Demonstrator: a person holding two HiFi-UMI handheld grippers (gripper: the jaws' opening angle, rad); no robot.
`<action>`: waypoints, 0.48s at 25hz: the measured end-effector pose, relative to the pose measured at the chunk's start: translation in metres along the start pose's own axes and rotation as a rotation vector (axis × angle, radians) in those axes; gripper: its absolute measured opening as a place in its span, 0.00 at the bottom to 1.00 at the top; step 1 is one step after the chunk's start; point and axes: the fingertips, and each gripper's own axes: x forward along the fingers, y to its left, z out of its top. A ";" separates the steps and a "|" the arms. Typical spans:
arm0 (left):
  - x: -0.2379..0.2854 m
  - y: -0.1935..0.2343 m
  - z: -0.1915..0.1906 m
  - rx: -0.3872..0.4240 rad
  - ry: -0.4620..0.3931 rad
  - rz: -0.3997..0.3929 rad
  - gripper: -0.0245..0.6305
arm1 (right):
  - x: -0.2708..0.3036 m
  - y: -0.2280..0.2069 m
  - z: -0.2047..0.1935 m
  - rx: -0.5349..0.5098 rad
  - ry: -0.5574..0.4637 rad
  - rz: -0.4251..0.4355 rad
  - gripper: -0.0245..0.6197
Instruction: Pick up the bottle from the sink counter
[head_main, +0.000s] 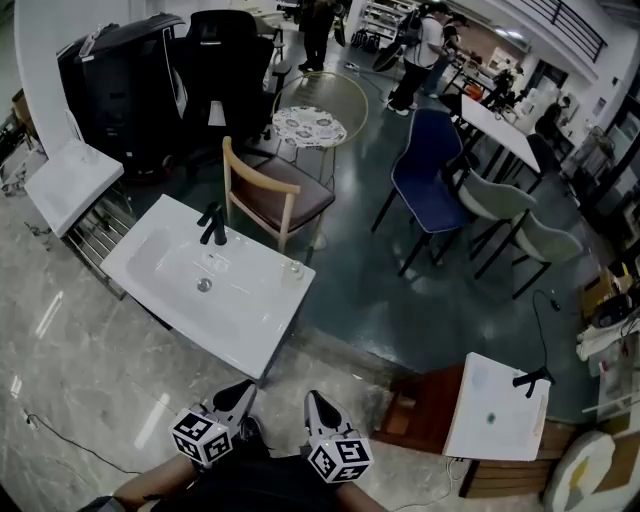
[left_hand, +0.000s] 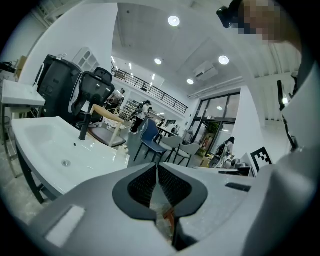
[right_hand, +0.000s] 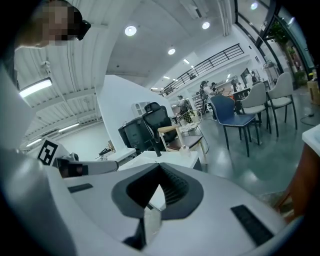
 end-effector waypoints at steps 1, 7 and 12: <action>0.002 0.006 0.002 -0.002 0.002 -0.002 0.04 | 0.004 0.001 0.000 0.001 0.005 -0.006 0.05; 0.020 0.034 0.007 -0.024 0.002 0.002 0.04 | 0.023 -0.012 -0.004 0.022 0.030 -0.053 0.05; 0.046 0.043 0.005 -0.028 0.031 0.001 0.04 | 0.040 -0.029 -0.005 0.042 0.050 -0.054 0.05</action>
